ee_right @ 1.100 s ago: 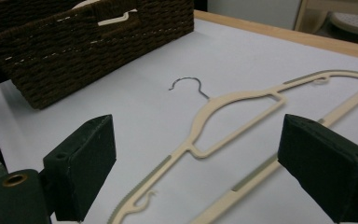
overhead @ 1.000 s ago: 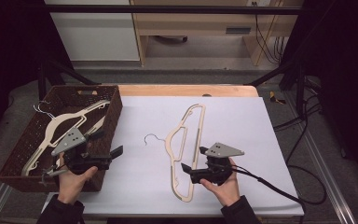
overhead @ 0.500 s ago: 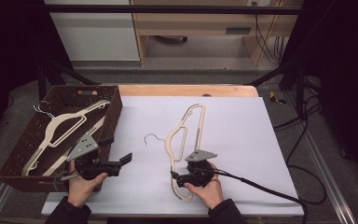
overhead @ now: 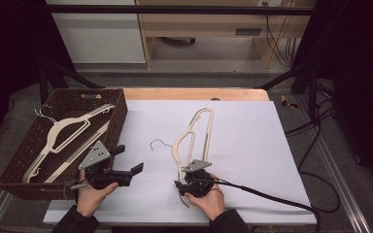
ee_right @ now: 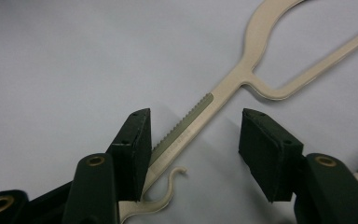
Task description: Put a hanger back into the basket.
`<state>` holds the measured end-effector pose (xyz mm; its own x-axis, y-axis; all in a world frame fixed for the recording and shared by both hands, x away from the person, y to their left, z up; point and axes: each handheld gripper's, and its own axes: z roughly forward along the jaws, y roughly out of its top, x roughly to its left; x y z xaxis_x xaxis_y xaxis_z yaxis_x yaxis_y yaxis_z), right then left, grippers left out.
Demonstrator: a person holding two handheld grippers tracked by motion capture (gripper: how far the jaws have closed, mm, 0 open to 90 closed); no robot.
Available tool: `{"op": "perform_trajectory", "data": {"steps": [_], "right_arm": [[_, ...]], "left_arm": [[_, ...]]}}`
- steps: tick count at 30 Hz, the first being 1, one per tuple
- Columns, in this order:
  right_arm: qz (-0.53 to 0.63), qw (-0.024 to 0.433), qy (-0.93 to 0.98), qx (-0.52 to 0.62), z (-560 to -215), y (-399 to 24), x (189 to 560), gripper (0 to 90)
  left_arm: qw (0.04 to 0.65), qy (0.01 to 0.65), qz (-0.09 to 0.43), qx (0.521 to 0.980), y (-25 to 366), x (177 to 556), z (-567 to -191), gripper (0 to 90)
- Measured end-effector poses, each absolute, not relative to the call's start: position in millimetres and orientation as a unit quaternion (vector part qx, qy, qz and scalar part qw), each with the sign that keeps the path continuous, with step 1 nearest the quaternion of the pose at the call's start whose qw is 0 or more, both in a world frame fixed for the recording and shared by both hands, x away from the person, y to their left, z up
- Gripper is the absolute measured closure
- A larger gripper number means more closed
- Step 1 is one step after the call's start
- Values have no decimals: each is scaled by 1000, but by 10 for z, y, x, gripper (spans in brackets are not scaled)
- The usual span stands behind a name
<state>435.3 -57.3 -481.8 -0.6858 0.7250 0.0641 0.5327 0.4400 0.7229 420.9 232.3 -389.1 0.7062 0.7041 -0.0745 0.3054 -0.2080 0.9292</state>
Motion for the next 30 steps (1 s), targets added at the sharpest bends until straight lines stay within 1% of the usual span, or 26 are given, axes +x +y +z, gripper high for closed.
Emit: {"op": "perform_trajectory", "data": {"steps": [2,4,9,10,14,20,24,29,30], "right_arm": [[367,129,839,380,-4803,-583,4347,532],[361,131,842,379,-4792,-599,4355,581],[337,109,841,408,-4732,-618,4334,715],[335,104,842,411,-4721,-625,4329,722],[314,105,839,431,-4686,-642,4293,740],[286,118,838,448,-4647,-743,4209,762],[288,94,826,475,-4628,-856,4199,769],[282,103,828,473,-4615,-1015,4173,778],[276,115,835,462,-4626,-1070,4176,779]], "left_arm": [[531,335,186,756,2310,4210,-3907,72],[528,333,184,759,2292,4211,-3921,72],[521,330,180,766,2242,4213,-3963,72],[520,331,179,766,2238,4214,-3969,72],[516,333,178,769,2215,4215,-4003,73],[508,333,174,775,2175,4223,-4059,73],[505,332,170,779,2152,4225,-4088,73],[504,333,169,779,2153,4223,-4099,73],[504,333,169,779,2153,4223,-4099,73]]}}
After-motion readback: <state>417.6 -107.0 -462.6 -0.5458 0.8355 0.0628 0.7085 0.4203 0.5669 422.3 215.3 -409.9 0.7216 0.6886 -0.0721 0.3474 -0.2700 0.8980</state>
